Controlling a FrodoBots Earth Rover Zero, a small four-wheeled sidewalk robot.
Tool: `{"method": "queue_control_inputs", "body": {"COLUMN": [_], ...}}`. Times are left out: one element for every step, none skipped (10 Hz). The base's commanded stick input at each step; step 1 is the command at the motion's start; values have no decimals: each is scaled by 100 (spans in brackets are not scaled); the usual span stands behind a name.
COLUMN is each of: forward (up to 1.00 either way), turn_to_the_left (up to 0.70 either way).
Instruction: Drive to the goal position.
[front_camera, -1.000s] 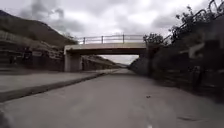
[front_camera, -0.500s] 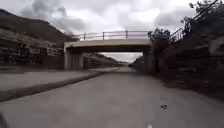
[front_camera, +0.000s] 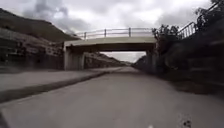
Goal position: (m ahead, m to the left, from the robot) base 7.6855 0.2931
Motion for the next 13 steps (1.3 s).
{"method": "queue_control_inputs", "body": {"forward": [100, 100, 100, 100, 100, 100, 100, 100, 100, 100, 100, 100, 100], "turn_to_the_left": [0, 0, 0, 0, 0, 0, 0, 0, 0, 0, 0, 0, 0]}}
